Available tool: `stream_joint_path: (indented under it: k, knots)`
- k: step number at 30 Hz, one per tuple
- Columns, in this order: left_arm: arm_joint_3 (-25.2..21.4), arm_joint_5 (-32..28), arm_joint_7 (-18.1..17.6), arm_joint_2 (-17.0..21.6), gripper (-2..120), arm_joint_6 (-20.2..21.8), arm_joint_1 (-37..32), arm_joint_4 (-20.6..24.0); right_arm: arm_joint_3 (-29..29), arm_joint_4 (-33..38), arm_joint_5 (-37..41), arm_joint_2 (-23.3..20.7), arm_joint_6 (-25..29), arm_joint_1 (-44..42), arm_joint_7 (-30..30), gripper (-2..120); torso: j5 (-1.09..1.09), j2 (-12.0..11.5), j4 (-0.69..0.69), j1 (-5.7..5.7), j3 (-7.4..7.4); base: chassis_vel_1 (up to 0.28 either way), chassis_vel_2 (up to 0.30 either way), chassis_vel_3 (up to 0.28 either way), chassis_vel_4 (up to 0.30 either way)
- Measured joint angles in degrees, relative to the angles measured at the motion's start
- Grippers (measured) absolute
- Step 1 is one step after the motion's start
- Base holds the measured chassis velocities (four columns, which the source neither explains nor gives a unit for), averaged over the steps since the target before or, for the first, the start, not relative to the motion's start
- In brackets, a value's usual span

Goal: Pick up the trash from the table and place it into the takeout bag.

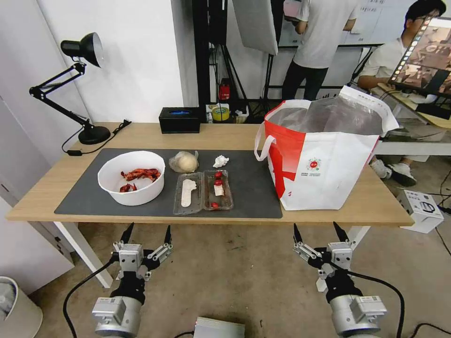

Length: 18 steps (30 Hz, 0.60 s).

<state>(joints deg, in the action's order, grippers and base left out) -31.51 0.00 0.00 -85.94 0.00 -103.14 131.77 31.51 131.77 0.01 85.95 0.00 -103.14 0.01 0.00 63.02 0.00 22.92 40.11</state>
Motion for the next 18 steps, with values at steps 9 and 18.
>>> stream_joint_path:
  k: [9,18]
  knots:
    - [0.0,0.0,0.0,0.0,100,0.0,0.0,0.0,0.0,0.0,0.0,0.0,0.0,0.0,0.0,100,0.00,0.0,0.00,0.00,0.00,0.000,0.000,0.000,0.000]
    - [0.0,0.0,0.0,0.0,100,0.0,0.0,0.0,0.0,0.0,0.0,0.0,0.0,0.0,0.0,100,0.00,0.0,0.00,0.00,0.00,0.000,0.000,0.000,0.000]
